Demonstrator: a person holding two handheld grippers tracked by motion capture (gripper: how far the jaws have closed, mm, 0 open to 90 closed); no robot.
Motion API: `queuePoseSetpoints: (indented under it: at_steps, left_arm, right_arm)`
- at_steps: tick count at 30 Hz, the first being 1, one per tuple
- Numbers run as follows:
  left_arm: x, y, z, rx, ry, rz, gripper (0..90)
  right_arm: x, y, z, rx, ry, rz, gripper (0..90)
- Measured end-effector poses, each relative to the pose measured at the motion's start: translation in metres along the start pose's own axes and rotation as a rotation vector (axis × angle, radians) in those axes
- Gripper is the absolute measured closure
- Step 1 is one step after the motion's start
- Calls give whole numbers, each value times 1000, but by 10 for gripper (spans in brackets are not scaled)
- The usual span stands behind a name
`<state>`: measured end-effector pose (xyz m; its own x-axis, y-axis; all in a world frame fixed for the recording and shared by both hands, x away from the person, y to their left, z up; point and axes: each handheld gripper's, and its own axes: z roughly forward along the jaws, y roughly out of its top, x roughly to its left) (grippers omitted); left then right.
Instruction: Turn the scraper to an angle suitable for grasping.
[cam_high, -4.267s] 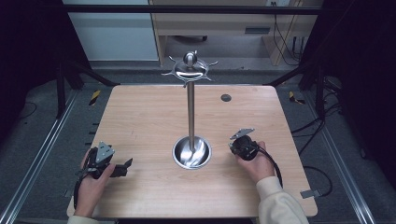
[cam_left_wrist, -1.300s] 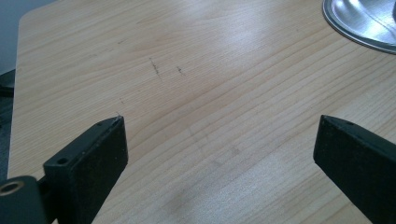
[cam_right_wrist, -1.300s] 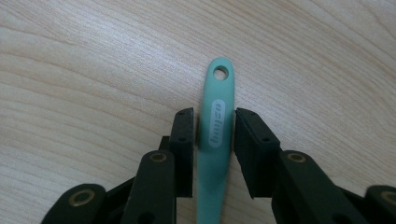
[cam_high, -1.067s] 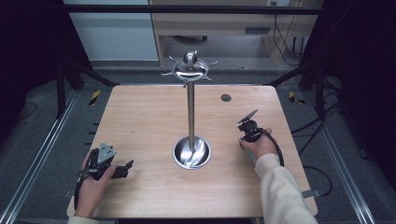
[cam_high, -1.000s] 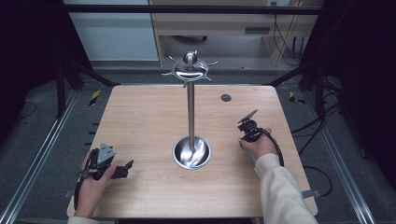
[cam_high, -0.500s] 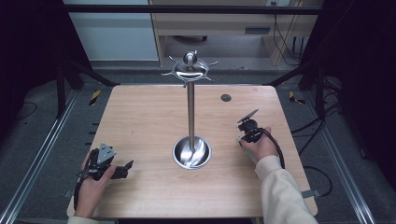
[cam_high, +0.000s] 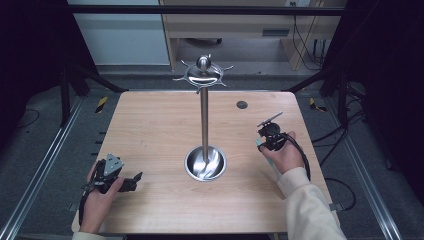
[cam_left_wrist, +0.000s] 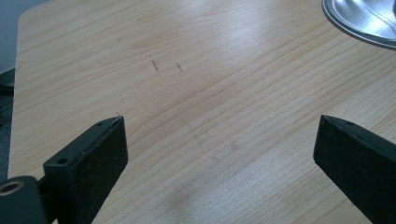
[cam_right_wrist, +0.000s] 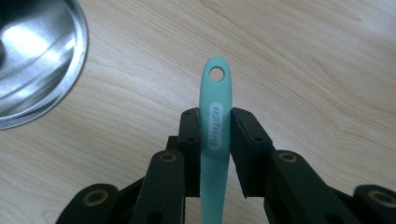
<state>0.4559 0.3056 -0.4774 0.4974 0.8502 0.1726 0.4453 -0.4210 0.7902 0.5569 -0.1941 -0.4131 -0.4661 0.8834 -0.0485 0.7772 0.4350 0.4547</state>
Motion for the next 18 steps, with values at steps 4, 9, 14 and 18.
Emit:
queuePoseSetpoints:
  at_steps: [4,9,14,18]
  left_arm:
    - [0,0,0,0,0,-1,28]
    - [0,0,0,-2,0,-3,28]
    - [0,0,0,-2,-1,-4,28]
    - [1,-1,-1,-1,-1,-4,28]
  right_arm:
    - [0,2,-9,-22,-5,-10,745]
    - [-2,4,-24,-54,-8,-11,744]
    - [-4,6,-38,-99,-3,-17,744]
    - [-4,8,-48,-131,-1,-27,744]
